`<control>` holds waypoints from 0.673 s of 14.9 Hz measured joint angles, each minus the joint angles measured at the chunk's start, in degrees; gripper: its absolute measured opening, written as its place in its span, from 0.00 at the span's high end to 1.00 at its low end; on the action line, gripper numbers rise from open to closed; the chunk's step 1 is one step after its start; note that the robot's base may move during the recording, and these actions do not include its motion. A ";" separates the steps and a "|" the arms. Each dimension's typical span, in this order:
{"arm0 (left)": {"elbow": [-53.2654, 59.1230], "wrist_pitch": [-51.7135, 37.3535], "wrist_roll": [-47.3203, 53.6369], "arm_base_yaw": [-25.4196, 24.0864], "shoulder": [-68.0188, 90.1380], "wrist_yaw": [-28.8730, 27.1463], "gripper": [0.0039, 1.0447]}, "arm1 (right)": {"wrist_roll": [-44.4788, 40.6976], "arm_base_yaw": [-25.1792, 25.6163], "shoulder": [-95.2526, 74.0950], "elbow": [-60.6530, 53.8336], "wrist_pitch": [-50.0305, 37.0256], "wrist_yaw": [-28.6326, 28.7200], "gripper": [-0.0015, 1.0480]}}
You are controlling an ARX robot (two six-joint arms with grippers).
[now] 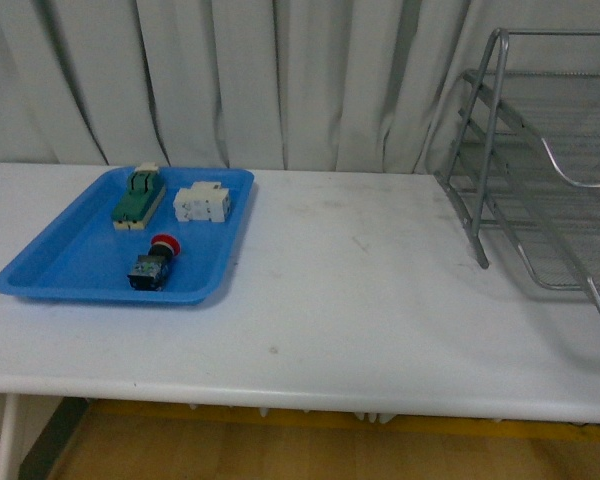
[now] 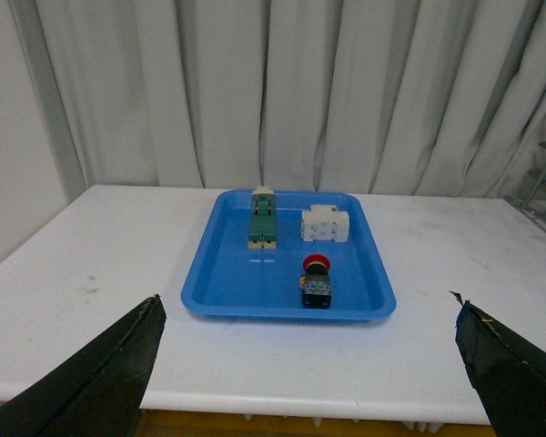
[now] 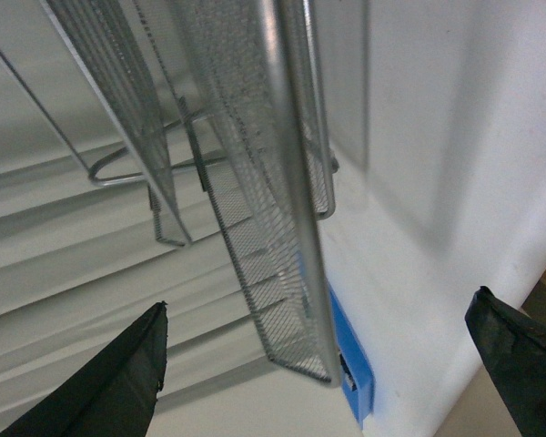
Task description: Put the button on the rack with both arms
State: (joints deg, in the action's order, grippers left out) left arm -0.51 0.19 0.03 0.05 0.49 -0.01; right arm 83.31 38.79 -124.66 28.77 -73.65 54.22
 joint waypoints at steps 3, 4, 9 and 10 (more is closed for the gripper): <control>0.00 0.00 0.00 0.00 0.00 0.02 0.06 | 0.28 4.74 10.45 -7.34 0.09 4.83 0.06; 0.00 0.00 0.00 0.00 0.00 0.02 0.06 | -1.01 6.86 16.35 -10.16 0.11 6.47 0.06; 0.00 -0.02 0.00 0.00 0.00 0.04 0.06 | -21.35 12.94 58.80 -17.16 26.29 -1.27 0.26; 0.00 -0.02 0.00 0.00 0.00 0.00 0.06 | -40.22 9.16 77.99 -18.53 41.86 -5.51 0.40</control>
State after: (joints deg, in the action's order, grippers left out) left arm -0.51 0.16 0.03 0.05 0.49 -0.01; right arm 43.09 47.94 -46.68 10.24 -31.79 48.71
